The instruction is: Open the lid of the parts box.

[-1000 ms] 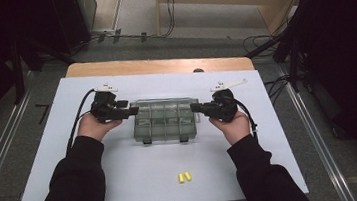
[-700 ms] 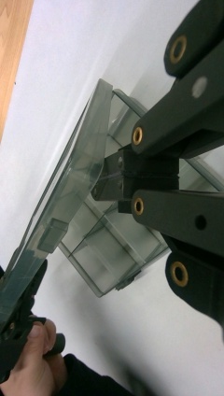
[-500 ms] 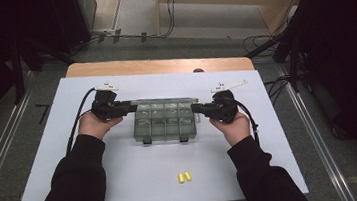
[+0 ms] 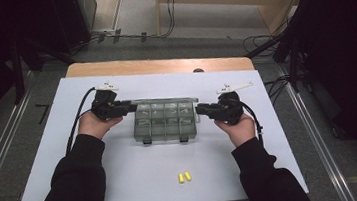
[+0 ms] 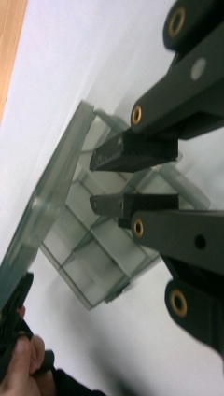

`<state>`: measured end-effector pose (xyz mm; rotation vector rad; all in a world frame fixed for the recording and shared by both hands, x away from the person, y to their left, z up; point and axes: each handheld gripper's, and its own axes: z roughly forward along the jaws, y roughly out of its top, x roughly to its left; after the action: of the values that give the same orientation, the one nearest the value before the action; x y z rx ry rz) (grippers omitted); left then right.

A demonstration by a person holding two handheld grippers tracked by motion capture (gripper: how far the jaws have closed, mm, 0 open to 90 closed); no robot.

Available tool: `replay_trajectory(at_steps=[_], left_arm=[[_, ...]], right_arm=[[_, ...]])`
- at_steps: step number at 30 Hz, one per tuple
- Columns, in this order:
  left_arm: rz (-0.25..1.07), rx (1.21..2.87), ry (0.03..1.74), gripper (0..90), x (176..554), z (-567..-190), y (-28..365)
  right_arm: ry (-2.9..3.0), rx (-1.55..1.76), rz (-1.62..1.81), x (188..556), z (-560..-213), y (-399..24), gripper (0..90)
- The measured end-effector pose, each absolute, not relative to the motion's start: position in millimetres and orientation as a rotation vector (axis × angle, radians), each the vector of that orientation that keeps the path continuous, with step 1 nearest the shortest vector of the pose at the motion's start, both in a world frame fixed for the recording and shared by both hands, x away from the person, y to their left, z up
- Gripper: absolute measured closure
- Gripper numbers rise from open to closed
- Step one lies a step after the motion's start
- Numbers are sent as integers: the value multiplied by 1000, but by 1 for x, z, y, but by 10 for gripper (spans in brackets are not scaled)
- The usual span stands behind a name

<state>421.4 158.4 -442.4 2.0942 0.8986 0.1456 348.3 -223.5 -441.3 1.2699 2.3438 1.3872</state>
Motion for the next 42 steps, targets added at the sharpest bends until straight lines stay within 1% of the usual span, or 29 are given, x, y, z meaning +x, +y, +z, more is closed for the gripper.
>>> replay_trajectory(at_steps=[3, 5, 7, 15, 29, 37, 40, 42], left_arm=[[145, 2092, 900, 674, 421, -442, 158], [145, 2091, 902, 673, 421, -442, 158], [144, 2089, 901, 672, 422, -443, 158], [142, 2080, 907, 664, 422, -442, 158], [127, 2082, 912, 658, 423, -442, 159], [148, 2078, 907, 658, 424, -440, 158], [153, 2077, 902, 658, 425, -439, 157], [151, 2070, 904, 658, 425, -439, 157]], right_arm=[[2328, 1280, 1396, 352, -445, -229, 651], [2328, 1292, 1394, 355, -447, -231, 620], [2319, 1298, 1404, 357, -449, -232, 558], [2323, 1278, 1404, 369, -459, -229, 459], [2327, 1238, 1382, 389, -460, -221, 459], [2321, 1217, 1359, 393, -461, -212, 501], [2309, 1228, 1363, 395, -461, -213, 536], [2312, 1233, 1361, 396, -460, -214, 544]])
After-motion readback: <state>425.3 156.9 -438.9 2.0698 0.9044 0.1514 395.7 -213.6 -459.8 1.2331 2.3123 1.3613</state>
